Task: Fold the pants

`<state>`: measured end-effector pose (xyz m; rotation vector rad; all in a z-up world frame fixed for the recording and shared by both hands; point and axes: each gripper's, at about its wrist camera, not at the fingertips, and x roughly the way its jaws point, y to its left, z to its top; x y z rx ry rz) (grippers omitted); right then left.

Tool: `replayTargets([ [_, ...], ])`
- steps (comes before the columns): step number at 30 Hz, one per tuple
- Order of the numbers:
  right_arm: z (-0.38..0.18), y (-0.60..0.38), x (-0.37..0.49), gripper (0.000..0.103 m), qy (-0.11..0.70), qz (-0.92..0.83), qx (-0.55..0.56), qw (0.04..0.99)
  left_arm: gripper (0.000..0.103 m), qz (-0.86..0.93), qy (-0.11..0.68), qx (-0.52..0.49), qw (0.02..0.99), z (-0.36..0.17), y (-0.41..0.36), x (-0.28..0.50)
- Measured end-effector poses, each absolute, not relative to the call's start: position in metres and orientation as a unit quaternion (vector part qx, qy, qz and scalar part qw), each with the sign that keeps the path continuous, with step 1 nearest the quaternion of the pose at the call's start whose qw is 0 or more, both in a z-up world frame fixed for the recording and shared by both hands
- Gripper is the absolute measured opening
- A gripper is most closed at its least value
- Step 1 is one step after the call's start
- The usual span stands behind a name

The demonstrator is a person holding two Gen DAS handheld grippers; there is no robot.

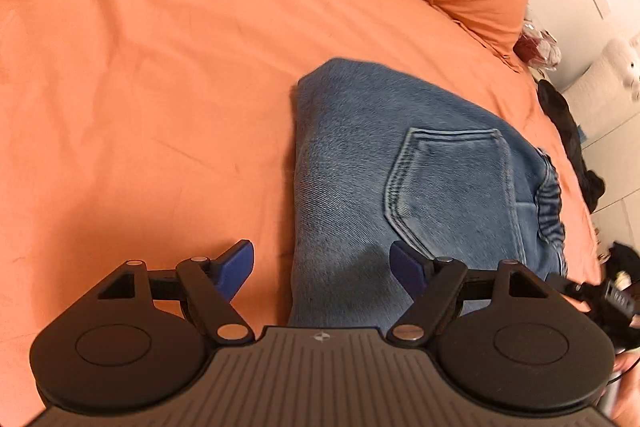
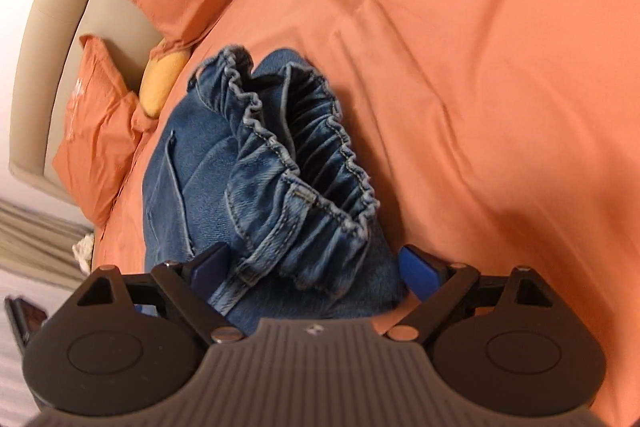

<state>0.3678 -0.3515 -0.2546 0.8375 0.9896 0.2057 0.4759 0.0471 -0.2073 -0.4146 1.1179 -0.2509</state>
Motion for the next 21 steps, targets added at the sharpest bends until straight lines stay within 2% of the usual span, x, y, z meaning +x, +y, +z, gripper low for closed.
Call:
replayTargets([
  [6,-0.268,-0.355,0.375,0.082,0.450,0.111,0.409,0.786,0.092,-0.132,0.530,-0.257,0.797,-0.234,0.053,0.487],
  [8,-0.267,-0.354,0.376,0.079,0.452,0.108,0.407,0.786,0.084,-0.135,0.533,-0.264,0.793,-0.238,0.053,0.489],
  [10,-0.264,-0.352,0.375,0.076,0.453,0.104,0.400,0.790,0.057,-0.150,0.532,-0.271,0.788,-0.237,0.053,0.489],
  [14,-0.250,-0.348,0.368,0.066,0.450,0.095,0.386,0.800,0.047,-0.145,0.533,-0.240,0.798,-0.222,0.045,0.487],
  [16,-0.242,-0.346,0.365,0.062,0.446,0.094,0.379,0.806,0.036,-0.144,0.530,-0.229,0.804,-0.211,0.042,0.486],
  [18,-0.230,-0.345,0.360,0.055,0.438,0.097,0.379,0.810,0.030,-0.150,0.527,-0.227,0.806,-0.197,0.042,0.483],
  [21,-0.213,-0.339,0.353,0.050,0.434,0.107,0.390,0.805,0.026,-0.153,0.524,-0.209,0.811,-0.173,0.045,0.476],
])
